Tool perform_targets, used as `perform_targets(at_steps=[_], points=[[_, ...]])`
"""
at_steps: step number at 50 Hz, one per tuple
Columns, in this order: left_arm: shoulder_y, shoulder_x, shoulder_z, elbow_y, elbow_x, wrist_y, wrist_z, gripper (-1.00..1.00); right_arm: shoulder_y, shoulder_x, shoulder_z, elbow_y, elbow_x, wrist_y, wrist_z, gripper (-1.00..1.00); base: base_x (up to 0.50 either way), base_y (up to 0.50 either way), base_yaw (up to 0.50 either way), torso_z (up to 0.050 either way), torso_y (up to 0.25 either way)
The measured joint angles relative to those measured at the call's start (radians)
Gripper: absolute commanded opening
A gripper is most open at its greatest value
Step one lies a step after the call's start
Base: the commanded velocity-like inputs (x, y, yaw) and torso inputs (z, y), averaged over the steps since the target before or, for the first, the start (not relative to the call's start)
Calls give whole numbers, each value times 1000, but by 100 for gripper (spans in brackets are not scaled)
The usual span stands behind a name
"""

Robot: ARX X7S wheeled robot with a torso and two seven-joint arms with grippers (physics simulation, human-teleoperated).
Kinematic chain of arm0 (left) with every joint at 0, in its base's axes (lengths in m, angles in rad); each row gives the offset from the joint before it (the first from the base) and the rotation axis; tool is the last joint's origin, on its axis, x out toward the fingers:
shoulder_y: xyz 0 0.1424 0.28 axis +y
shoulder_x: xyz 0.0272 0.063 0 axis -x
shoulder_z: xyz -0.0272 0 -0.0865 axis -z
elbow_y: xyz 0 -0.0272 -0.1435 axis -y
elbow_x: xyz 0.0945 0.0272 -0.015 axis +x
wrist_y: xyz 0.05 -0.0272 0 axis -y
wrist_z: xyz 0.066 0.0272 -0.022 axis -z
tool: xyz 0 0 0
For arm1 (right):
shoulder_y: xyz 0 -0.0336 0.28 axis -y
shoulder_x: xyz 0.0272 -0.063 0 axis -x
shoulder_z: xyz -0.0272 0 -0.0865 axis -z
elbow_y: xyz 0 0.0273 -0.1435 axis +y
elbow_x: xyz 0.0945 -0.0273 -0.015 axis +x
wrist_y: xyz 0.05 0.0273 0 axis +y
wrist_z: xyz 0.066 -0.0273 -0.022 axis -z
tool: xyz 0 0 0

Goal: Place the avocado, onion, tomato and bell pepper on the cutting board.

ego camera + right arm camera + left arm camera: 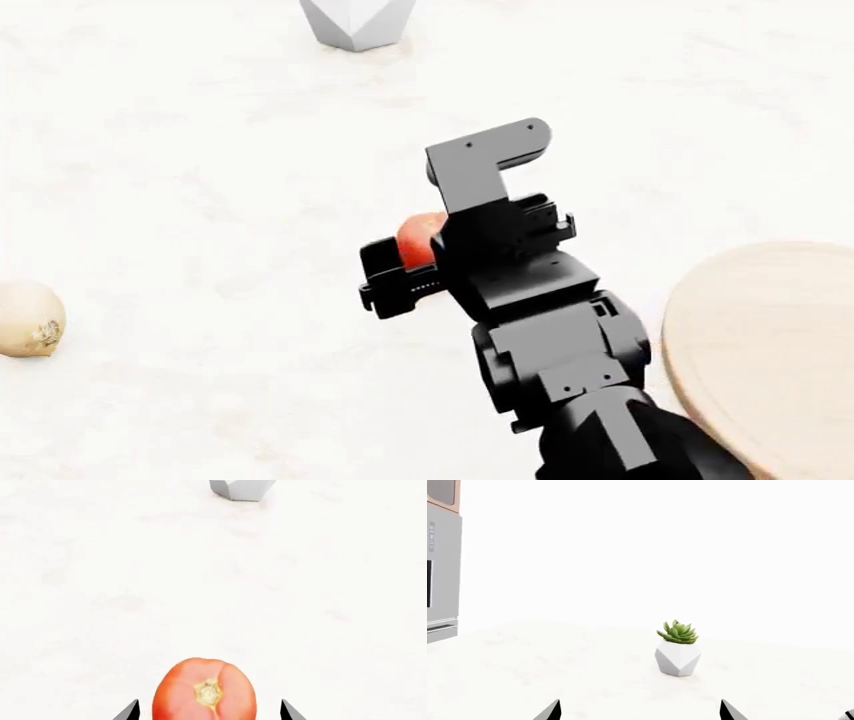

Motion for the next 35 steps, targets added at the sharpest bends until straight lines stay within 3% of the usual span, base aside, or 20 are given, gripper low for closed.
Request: perform_targets(at_steps=[14,35], points=[[10,-17,-17,19,-32,2,-22,100,20,-17,-186,55,198,-39,-4,100,0,0,0,0,0],[34,-23,-30,36,-43,13,-33,100,18,-21,-158,80,177,-14,-3,100,0,0,0,0,0]])
